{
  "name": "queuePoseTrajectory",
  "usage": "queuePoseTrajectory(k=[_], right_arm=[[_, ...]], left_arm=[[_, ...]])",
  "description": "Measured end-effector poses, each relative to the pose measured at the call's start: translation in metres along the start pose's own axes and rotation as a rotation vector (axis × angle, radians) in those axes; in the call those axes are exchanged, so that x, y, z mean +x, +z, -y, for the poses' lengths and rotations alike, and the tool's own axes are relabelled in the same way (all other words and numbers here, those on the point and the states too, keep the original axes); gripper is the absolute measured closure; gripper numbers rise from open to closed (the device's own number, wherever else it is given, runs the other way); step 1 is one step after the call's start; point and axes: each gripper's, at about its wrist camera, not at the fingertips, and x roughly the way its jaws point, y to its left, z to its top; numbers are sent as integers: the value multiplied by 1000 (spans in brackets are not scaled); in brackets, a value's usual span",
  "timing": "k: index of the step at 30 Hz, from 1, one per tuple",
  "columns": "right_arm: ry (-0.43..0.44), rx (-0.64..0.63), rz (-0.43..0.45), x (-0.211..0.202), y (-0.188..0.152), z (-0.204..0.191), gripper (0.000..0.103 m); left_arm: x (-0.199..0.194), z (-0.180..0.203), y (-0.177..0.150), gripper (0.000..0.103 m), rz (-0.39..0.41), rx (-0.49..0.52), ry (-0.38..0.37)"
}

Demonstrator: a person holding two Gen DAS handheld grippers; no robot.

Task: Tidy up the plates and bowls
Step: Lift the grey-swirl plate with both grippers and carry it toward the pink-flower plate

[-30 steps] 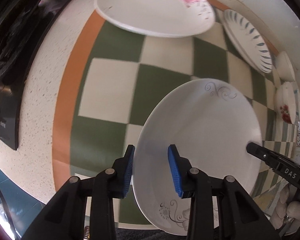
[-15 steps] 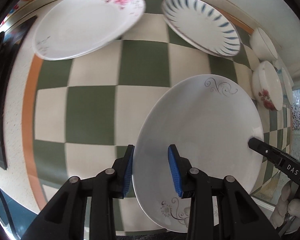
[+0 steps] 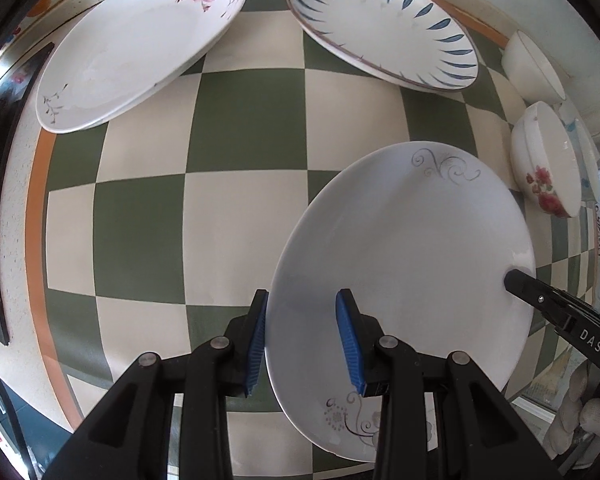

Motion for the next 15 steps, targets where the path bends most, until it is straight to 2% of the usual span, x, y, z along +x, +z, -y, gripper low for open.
queuePoseTrajectory(k=[15], right_arm=[[12, -11, -20, 4, 1, -5, 87]], left_arm=[[-7, 13, -3, 72, -1, -22, 18]])
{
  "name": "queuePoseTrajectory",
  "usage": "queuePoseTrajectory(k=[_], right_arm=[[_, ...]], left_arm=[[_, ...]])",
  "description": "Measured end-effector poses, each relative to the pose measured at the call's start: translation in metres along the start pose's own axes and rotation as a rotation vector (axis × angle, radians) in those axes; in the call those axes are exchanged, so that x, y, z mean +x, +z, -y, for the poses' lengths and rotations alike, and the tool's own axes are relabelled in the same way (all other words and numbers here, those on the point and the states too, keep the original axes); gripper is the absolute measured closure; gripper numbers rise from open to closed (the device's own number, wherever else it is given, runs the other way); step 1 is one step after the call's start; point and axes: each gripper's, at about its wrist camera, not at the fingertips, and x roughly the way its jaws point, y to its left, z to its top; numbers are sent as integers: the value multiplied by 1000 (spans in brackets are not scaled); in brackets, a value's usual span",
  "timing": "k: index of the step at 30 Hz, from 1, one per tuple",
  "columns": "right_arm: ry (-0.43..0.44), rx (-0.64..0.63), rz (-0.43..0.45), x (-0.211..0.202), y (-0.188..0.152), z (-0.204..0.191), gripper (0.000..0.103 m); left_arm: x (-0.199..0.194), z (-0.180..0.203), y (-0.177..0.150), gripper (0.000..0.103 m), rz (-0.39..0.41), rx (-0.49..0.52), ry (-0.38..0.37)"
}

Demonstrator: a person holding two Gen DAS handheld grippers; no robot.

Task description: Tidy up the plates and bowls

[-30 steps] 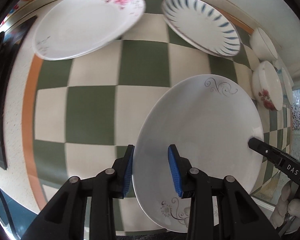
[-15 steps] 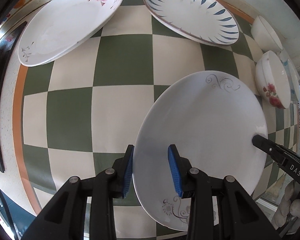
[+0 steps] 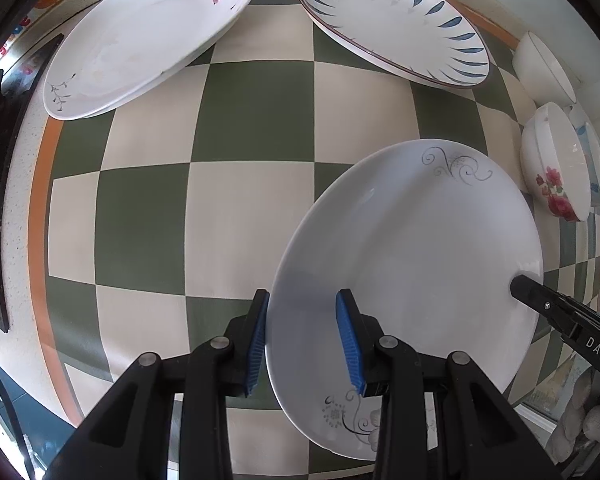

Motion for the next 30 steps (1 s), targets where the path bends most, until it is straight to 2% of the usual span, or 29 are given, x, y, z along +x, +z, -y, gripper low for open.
queuePoseTrajectory(k=[5, 9, 13, 16, 17, 18, 21, 23, 26, 30], right_arm=[[6, 11, -17, 1, 2, 1, 87], [-5, 45, -50, -8, -1, 3, 87], [-28, 41, 12, -46, -8, -6, 87], [-17, -12, 67, -73, -8, -36, 86], [-3, -26, 71, -77, -4, -47, 82], [34, -54, 67, -80, 4, -67, 77], [137, -104, 48, -71, 38, -117, 67], [175, -130, 40, -56, 64, -147, 67], [159, -179, 31, -23, 119, -198, 67], [104, -237, -15, 26, 182, -238, 67]], left_arm=[[4, -22, -3, 71, -12, -17, -13], [-23, -43, 0, 71, 32, -96, -19], [-68, -71, 4, 71, 126, -183, -49], [-91, -99, 15, 65, 176, -249, -94], [-95, -112, 22, 64, 185, -269, -124], [-95, -119, 27, 60, 186, -283, -143], [-89, -155, 50, 60, 187, -361, -175], [-75, -175, 65, 60, 180, -413, -179], [-56, -210, 91, 60, 177, -477, -173], [-28, -242, 113, 60, 138, -522, -154]])
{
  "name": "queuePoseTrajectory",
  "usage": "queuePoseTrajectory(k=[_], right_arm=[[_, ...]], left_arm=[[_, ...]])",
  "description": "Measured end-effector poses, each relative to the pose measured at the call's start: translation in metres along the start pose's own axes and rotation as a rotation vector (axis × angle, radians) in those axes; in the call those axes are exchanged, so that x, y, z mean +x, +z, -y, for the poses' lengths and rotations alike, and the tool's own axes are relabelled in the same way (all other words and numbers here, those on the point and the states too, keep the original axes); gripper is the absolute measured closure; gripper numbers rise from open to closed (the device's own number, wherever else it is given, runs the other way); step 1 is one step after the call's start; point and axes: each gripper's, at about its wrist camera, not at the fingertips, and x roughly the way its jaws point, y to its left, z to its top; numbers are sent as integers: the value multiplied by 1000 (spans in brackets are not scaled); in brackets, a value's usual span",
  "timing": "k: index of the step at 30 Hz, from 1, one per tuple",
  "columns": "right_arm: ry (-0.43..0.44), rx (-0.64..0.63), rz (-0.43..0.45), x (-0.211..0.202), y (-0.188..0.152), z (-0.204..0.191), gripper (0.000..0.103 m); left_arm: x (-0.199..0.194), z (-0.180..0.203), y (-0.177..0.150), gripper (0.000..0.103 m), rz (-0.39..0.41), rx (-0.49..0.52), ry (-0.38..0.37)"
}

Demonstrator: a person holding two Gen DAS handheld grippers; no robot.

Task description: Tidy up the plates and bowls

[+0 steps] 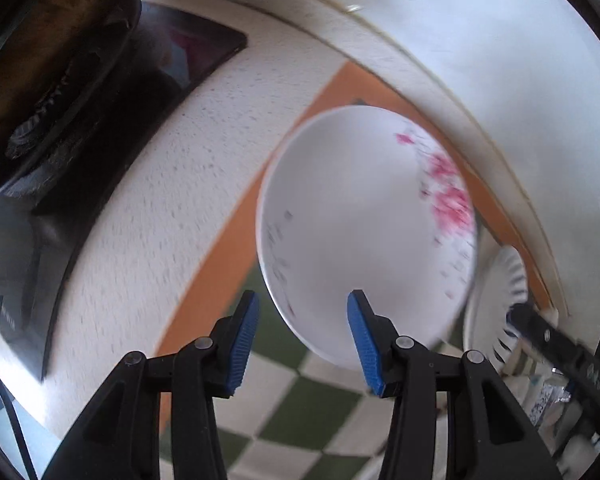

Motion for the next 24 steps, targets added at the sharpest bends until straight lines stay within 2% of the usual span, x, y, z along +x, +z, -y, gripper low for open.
queuePoseTrajectory(k=[3, 10, 12, 13, 14, 16, 17, 21, 24], right_arm=[[-53, -29, -53, 37, 40, -7, 67], [-122, -42, -116, 86, 79, -3, 67], [-119, -33, -138, 96, 84, -1, 67], [-116, -30, -143, 98, 85, 1, 67], [-108, -28, -147, 102, 84, 4, 68], [-96, -32, -149, 106, 84, 3, 82], [-104, -41, -148, 108, 84, 2, 84], [-144, -103, -119, 107, 80, -7, 85], [-145, -104, -120, 115, 76, -15, 85]], left_arm=[[13, -8, 10, 60, -22, -10, 8], [43, -12, 29, 61, -64, -4, -4], [43, -10, 31, 62, -50, 26, 3], [44, -9, 33, 73, -46, 37, 5], [43, -7, 35, 78, -38, 54, 6], [43, -5, 36, 80, -28, 82, 34], [41, -2, 40, 81, -26, 82, 35], [39, -3, 39, 81, -8, 90, 51], [37, -3, 39, 81, -8, 97, 51]])
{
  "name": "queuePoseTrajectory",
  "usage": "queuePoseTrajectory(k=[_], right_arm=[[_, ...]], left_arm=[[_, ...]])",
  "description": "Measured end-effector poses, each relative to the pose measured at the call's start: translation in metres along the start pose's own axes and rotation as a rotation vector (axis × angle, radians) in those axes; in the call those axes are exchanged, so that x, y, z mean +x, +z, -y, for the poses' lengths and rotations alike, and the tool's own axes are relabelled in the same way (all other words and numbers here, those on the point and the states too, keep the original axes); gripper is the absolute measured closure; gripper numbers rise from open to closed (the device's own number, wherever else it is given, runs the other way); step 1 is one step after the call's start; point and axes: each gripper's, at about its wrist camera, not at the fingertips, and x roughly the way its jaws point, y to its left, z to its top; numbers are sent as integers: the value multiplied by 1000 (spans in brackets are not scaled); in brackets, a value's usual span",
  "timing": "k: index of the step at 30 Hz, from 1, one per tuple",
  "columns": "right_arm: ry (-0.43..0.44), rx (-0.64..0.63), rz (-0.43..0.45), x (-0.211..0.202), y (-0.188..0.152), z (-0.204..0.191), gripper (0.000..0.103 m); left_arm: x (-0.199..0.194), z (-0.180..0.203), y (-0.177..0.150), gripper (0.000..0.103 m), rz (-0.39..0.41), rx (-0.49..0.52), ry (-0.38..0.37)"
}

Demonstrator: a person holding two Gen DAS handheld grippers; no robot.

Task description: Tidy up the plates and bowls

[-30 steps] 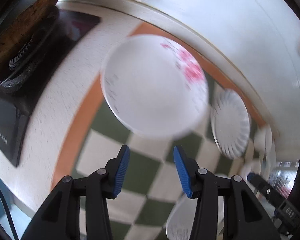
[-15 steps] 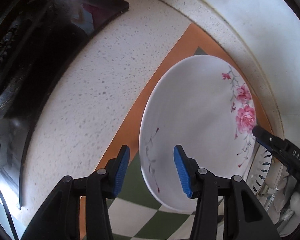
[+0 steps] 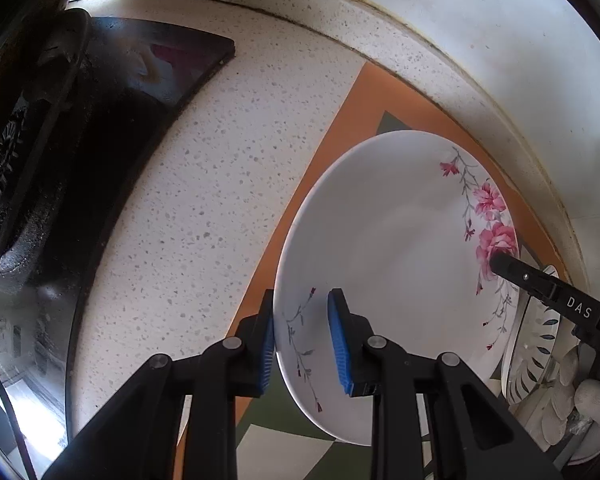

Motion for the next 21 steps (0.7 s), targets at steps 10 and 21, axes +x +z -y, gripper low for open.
queuePoseTrajectory(k=[10, 21], right_arm=[[28, 29, 47, -21, -24, 2, 88], [96, 99, 162, -101, -81, 27, 88]], left_arm=[[-28, 13, -8, 81, 36, 49, -7], [-74, 35, -38, 81, 41, 140, -93]])
